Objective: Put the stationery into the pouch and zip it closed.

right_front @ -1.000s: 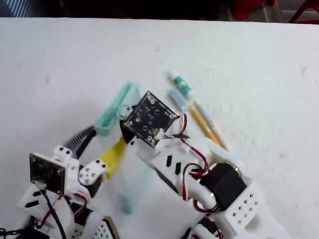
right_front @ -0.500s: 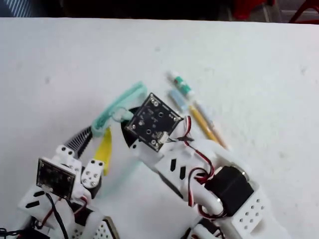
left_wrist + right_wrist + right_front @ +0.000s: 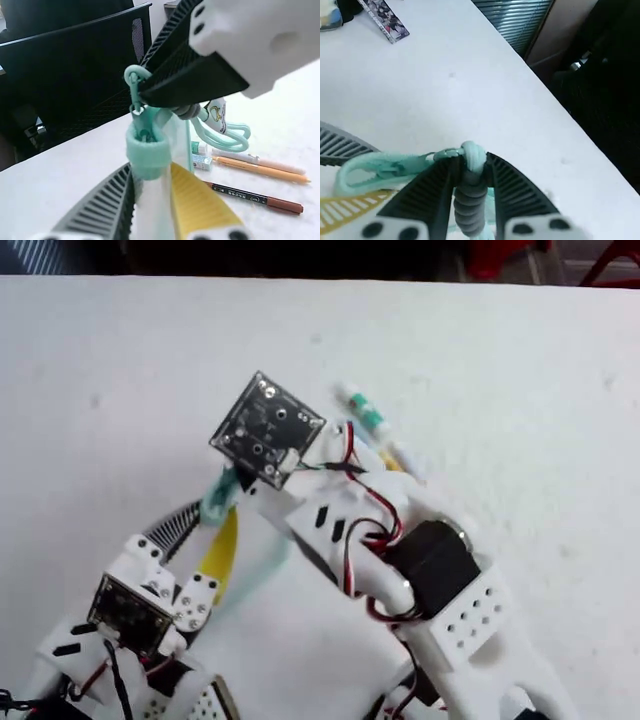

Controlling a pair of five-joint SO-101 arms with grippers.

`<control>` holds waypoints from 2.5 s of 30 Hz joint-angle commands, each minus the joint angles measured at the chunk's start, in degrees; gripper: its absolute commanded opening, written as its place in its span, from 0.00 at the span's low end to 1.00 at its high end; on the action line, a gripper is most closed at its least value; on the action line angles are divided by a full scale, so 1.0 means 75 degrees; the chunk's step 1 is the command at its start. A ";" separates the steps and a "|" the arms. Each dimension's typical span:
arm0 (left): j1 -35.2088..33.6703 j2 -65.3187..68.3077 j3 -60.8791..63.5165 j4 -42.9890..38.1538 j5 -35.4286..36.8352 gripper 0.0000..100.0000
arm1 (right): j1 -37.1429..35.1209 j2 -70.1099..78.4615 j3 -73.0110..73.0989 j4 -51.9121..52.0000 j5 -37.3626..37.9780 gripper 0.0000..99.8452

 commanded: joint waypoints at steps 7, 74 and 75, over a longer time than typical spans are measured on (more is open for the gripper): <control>-0.0182 0.0029 -0.0258 0.0152 -0.0082 0.02 | 0.1483 0.0053 -0.0387 0.0205 0.0692 0.02; -0.0615 0.0029 0.2098 -0.1852 0.0961 0.15 | 0.1061 -0.0264 0.0105 -0.0334 -0.0012 0.02; -0.0604 0.0029 0.2098 -0.1911 0.0949 0.12 | 0.1061 -0.0264 0.0105 -0.0334 -0.0012 0.02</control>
